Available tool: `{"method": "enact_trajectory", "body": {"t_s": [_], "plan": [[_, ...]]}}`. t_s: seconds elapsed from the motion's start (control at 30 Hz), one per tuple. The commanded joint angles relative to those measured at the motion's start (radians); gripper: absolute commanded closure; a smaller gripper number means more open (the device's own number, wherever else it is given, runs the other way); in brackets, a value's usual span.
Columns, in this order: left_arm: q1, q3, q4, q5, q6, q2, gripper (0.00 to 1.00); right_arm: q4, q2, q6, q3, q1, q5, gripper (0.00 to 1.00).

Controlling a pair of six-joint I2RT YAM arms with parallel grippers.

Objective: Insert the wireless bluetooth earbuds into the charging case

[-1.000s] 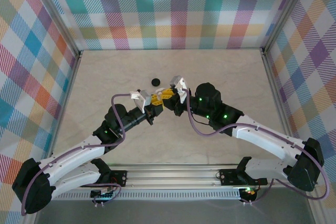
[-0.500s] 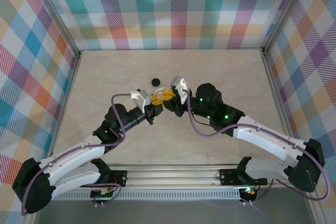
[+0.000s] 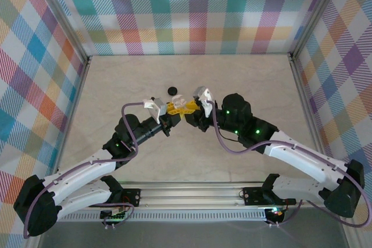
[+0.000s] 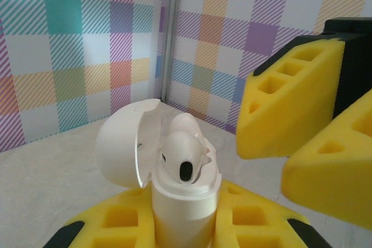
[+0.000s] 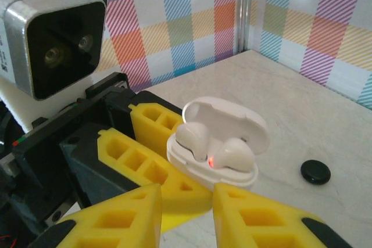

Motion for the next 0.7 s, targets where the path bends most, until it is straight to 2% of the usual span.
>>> {"method": "enact_trajectory", "body": {"t_s": [0.0, 0.1, 0.23, 0.3, 0.43, 0.67], "plan": [[0.002, 0.038, 0.022, 0.024, 0.034, -0.013, 1.0, -0.054, -0.056, 0.021, 0.073, 0.005, 0.053, 0.68], [0.002, 0.045, -0.012, 0.074, 0.058, -0.016, 1.0, -0.172, -0.055, 0.035, 0.158, -0.005, 0.114, 0.67], [0.006, 0.068, -0.051, 0.173, 0.075, -0.012, 1.0, -0.308, -0.026, 0.091, 0.266, -0.056, 0.1, 0.65], [0.007, 0.081, -0.067, 0.233, 0.08, -0.003, 1.0, -0.355, -0.004, 0.134, 0.307, -0.102, 0.042, 0.61], [0.009, 0.108, -0.073, 0.343, 0.071, 0.03, 1.0, -0.471, 0.084, 0.257, 0.399, -0.211, -0.164, 0.55], [0.009, 0.145, -0.066, 0.433, 0.047, 0.089, 1.0, -0.525, 0.194, 0.326, 0.434, -0.233, -0.362, 0.51]]}}
